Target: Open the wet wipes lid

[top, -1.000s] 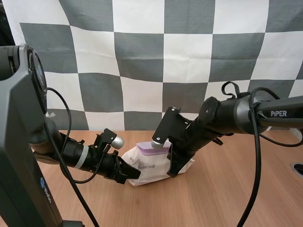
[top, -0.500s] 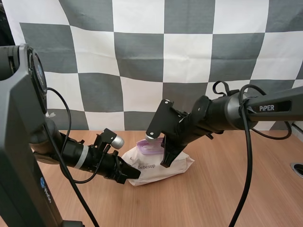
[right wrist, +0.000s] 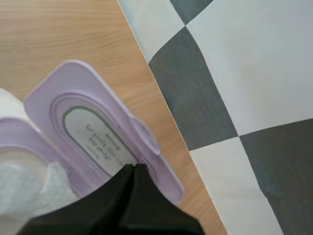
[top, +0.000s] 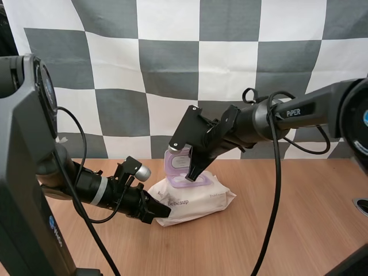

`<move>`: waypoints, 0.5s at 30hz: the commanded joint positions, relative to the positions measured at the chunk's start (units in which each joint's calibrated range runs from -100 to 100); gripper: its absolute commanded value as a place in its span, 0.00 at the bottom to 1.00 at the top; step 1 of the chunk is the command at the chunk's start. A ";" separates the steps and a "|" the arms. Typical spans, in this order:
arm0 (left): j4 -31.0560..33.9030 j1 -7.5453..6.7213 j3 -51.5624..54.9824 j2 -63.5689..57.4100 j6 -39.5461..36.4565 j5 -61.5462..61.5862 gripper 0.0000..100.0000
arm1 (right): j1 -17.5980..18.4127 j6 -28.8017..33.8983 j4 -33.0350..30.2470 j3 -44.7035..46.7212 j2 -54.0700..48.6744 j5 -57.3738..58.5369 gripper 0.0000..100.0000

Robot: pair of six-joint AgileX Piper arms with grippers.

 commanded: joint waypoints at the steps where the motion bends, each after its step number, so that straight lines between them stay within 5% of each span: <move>1: 0.02 0.01 0.00 0.09 0.88 -0.10 0.00 | 0.01 -0.04 0.00 -1.10 2.95 -0.04 0.00; 15: 0.02 0.01 0.00 0.09 0.88 -0.10 0.00 | 0.19 0.17 0.45 -2.86 5.25 -1.74 0.00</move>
